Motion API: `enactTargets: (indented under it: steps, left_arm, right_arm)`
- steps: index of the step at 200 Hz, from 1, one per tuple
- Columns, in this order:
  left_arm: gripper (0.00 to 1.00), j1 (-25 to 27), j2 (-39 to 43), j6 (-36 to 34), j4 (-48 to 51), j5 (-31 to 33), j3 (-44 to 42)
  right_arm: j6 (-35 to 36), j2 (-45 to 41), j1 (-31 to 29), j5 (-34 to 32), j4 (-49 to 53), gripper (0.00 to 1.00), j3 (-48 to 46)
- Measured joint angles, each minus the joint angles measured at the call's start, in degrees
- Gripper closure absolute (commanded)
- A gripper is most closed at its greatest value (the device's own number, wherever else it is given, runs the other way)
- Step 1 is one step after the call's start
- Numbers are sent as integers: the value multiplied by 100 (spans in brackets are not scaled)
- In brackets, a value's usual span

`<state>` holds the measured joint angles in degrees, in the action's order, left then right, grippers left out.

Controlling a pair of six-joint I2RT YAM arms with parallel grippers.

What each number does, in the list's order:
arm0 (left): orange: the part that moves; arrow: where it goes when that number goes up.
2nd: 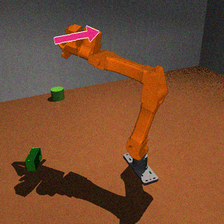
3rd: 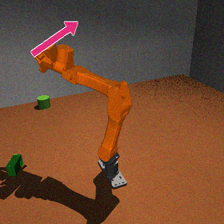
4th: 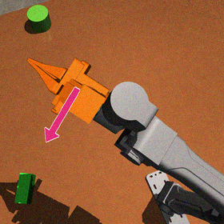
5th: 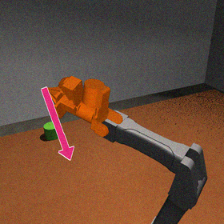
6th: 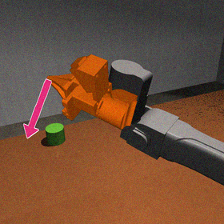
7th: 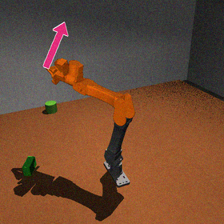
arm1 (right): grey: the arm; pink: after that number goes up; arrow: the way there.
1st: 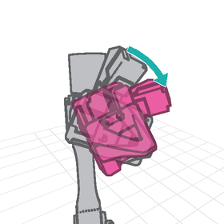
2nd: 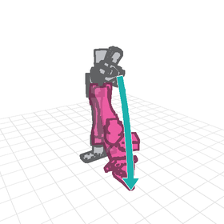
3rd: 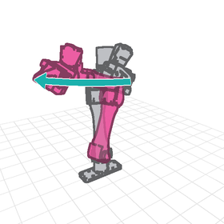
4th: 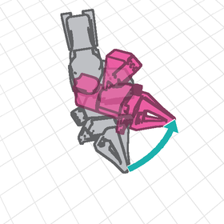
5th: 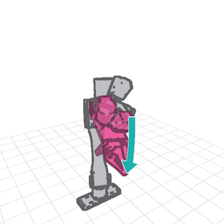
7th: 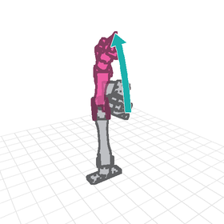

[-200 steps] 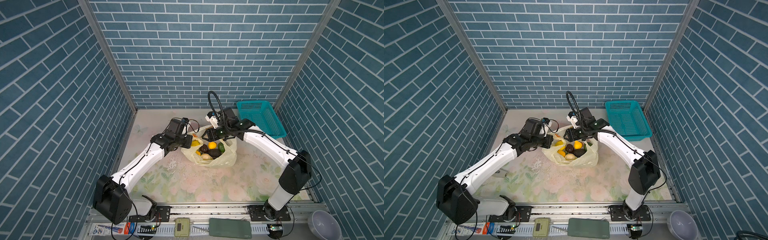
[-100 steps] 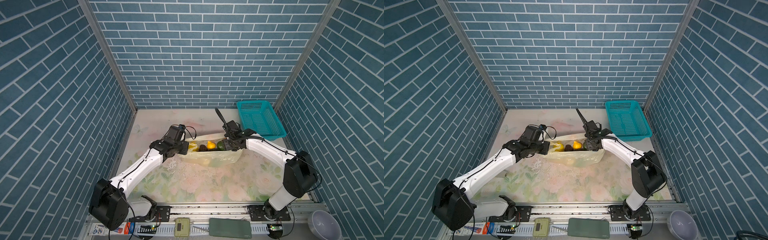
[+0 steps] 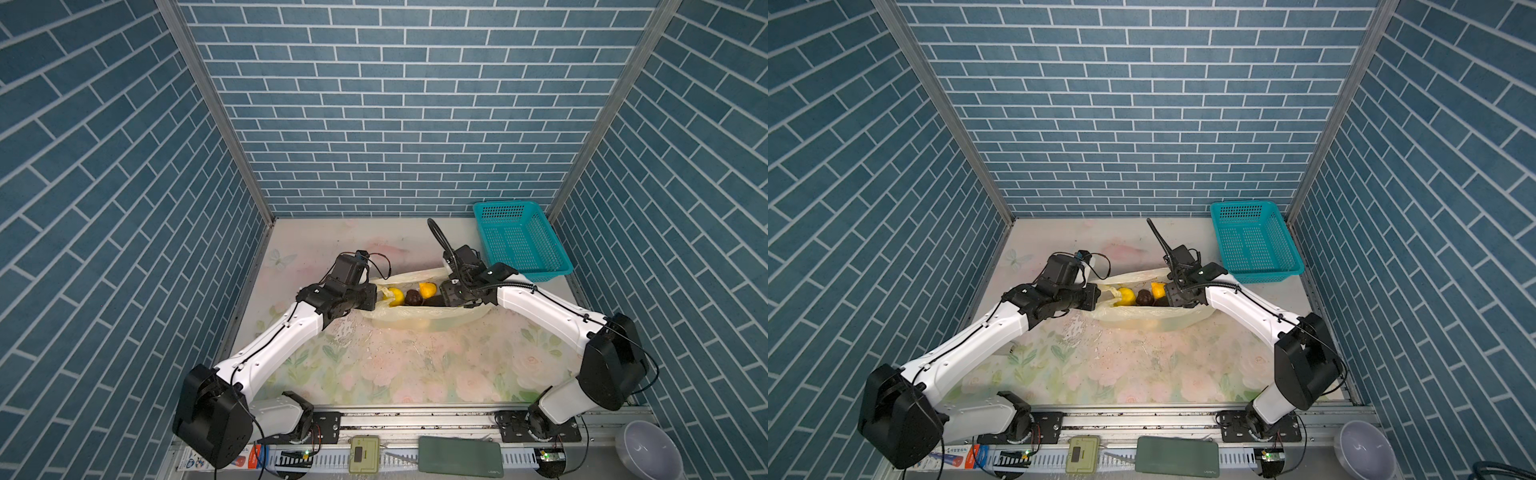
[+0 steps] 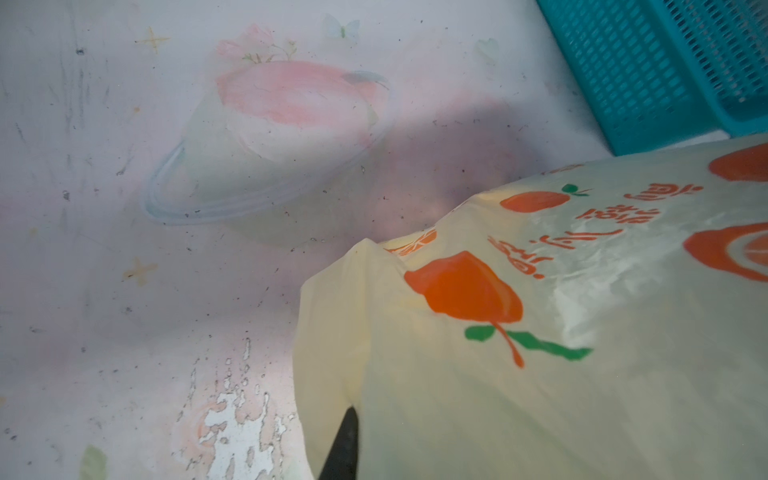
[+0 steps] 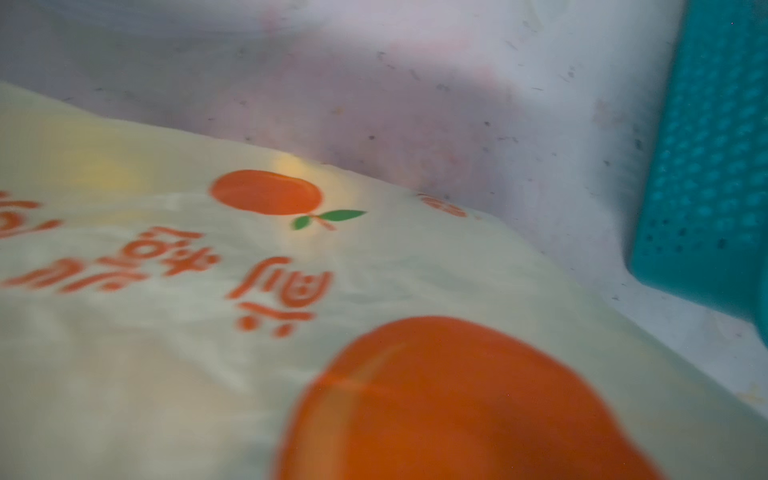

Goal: Untie the knot of the plastic bag and take out the fruit

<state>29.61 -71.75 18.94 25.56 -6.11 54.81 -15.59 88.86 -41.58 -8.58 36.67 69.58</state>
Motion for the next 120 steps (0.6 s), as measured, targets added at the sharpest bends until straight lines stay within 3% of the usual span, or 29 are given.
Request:
enactTargets:
  steps: [60,120]
  left_arm:
    - [94,184,-11,363,-221,-166,2]
    - [100,195,-372,754,-11,-76,361]
  right_arm:
    - [-116,-96,-719,234,-813,29,-103]
    - [-90,-457,-1639,-275,-1663,27,-1012]
